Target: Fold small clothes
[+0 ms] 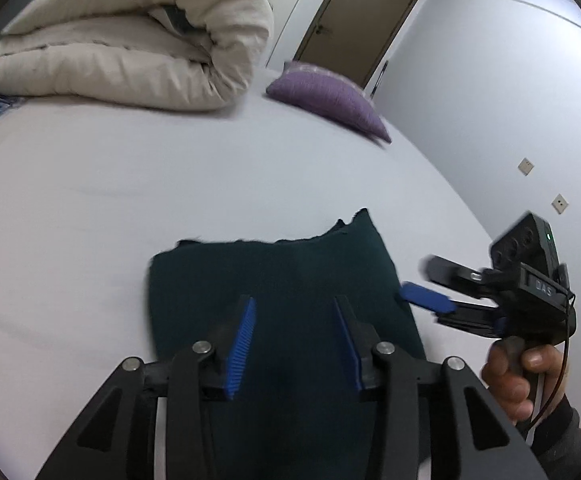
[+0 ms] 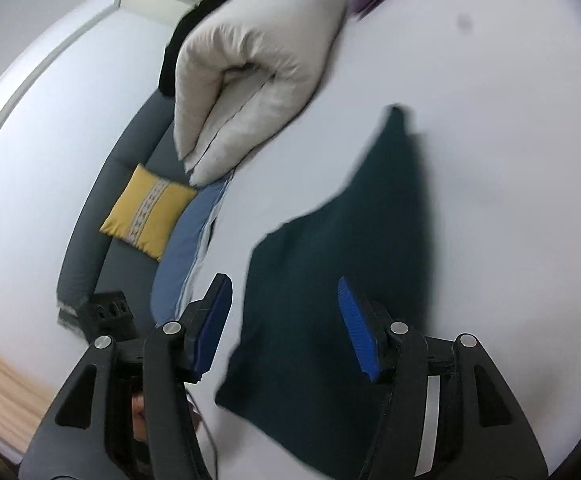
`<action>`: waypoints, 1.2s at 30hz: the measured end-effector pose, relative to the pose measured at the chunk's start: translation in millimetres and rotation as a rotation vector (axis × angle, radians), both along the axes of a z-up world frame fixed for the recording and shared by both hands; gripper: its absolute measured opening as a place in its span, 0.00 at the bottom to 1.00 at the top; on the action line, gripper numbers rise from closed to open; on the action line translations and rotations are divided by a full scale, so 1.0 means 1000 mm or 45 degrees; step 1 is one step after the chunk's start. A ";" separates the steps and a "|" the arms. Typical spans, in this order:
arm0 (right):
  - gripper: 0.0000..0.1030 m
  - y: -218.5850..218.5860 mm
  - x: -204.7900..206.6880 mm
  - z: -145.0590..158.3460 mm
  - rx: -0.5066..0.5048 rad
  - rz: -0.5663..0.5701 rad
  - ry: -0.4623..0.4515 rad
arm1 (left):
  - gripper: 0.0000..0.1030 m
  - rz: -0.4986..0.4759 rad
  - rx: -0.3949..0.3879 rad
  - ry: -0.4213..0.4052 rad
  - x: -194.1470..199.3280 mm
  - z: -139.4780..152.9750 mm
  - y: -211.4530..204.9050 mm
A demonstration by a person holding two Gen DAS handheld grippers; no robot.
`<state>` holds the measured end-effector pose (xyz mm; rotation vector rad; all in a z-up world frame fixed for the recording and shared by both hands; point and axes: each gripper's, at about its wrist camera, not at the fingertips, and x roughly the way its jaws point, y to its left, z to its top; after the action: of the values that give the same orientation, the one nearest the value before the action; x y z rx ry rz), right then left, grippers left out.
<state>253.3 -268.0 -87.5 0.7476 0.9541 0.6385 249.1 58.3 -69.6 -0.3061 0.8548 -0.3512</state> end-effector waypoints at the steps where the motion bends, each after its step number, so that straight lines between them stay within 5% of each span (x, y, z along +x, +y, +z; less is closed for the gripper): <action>1: 0.53 0.009 0.020 -0.007 -0.006 0.006 0.036 | 0.42 0.004 0.012 0.033 0.012 -0.009 -0.002; 4: 0.51 0.024 0.056 -0.021 0.022 0.014 0.104 | 0.38 0.021 0.045 0.132 0.040 -0.049 0.003; 8: 0.51 0.015 0.095 -0.047 0.002 -0.036 0.186 | 0.35 0.002 -0.135 0.109 0.043 -0.067 0.025; 14: 0.23 -0.020 0.121 -0.088 0.101 -0.131 0.236 | 0.30 -0.039 -0.237 0.079 0.043 -0.076 0.037; 16: 0.22 -0.031 0.117 -0.093 0.125 -0.168 0.229 | 0.29 -0.041 -0.275 0.087 0.048 -0.079 0.041; 21: 0.31 -0.038 0.074 -0.056 0.046 -0.202 0.130 | 0.31 0.025 -0.274 0.078 0.033 -0.060 0.046; 23: 0.34 -0.033 0.039 -0.033 0.085 -0.100 0.052 | 0.45 0.051 -0.281 0.035 0.016 -0.047 0.050; 24: 0.50 -0.026 0.019 -0.023 0.103 -0.032 0.013 | 0.46 0.051 -0.289 0.028 0.010 -0.044 0.050; 26: 0.61 -0.010 -0.015 -0.018 0.142 0.095 -0.021 | 0.49 0.024 -0.254 0.047 0.003 -0.047 0.045; 29: 0.61 0.005 -0.040 -0.041 0.059 0.195 0.018 | 0.40 -0.003 -0.193 0.076 -0.001 -0.062 0.042; 31: 0.52 0.000 -0.043 -0.058 0.078 0.199 0.013 | 0.42 0.022 -0.224 0.066 -0.015 -0.051 0.051; 34: 0.54 -0.014 -0.048 -0.044 0.100 0.140 0.049 | 0.66 0.064 -0.197 -0.011 -0.039 -0.034 0.067; 36: 0.81 -0.026 -0.056 -0.024 0.044 0.084 -0.059 | 0.77 0.107 -0.207 0.011 -0.048 -0.034 0.079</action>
<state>197.7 -293.5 -111.8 0.7317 0.9300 0.7287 200.8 137.0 -103.7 -0.4930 0.8208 -0.3421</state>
